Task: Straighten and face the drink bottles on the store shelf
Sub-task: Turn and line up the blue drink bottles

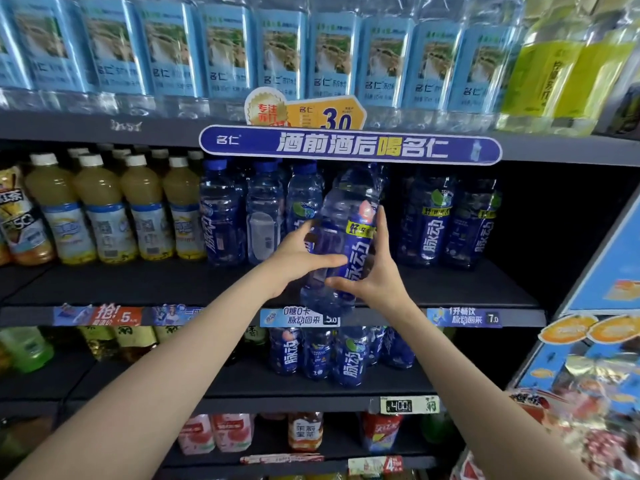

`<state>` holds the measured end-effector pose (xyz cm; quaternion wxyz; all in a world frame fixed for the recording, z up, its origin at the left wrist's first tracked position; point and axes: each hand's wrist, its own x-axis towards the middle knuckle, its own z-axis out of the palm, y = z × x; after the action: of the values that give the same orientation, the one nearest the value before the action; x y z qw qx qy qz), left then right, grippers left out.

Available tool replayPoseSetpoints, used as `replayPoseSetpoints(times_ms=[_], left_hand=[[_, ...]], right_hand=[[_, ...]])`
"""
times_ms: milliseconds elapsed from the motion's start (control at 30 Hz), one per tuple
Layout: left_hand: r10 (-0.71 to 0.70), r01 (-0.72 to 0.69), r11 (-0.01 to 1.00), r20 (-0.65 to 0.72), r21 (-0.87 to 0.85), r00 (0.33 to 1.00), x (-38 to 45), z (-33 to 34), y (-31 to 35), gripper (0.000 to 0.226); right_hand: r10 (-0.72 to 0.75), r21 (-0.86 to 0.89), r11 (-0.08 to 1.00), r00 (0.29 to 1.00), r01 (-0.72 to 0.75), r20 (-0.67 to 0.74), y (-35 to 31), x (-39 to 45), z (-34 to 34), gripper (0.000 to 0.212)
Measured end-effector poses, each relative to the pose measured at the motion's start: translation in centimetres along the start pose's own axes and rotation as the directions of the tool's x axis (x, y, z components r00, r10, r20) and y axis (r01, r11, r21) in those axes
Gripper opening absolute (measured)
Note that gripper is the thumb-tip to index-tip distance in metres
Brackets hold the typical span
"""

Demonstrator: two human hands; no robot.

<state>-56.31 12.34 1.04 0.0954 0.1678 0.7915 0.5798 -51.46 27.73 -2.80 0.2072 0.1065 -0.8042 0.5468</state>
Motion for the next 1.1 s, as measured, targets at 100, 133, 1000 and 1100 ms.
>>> replayPoseSetpoints(times_ms=[100,133,1000,1100], left_hand=[[0.044,-0.041,0.998,-0.082,0.044,0.996,0.9,0.5,-0.9,0.102],[0.070,-0.063,0.996,-0.129,0.056,0.989,1.2,0.6,-1.4,0.093],[0.137,-0.105,0.974,-0.153,0.201,0.979,3.6,-1.2,-3.3,0.097],[0.118,-0.090,0.979,-0.147,0.182,0.982,3.4,-1.2,-3.1,0.092]], right_hand=[[-0.062,-0.154,0.986,0.998,0.067,0.033,0.6,1.5,0.1,0.133],[-0.092,-0.196,0.975,0.994,0.100,0.051,0.9,1.9,0.3,0.133],[0.393,-0.202,0.832,0.806,-0.517,-0.443,12.3,16.6,-0.1,0.106],[0.378,-0.235,0.827,0.814,-0.511,-0.440,11.1,14.8,-0.3,0.100]])
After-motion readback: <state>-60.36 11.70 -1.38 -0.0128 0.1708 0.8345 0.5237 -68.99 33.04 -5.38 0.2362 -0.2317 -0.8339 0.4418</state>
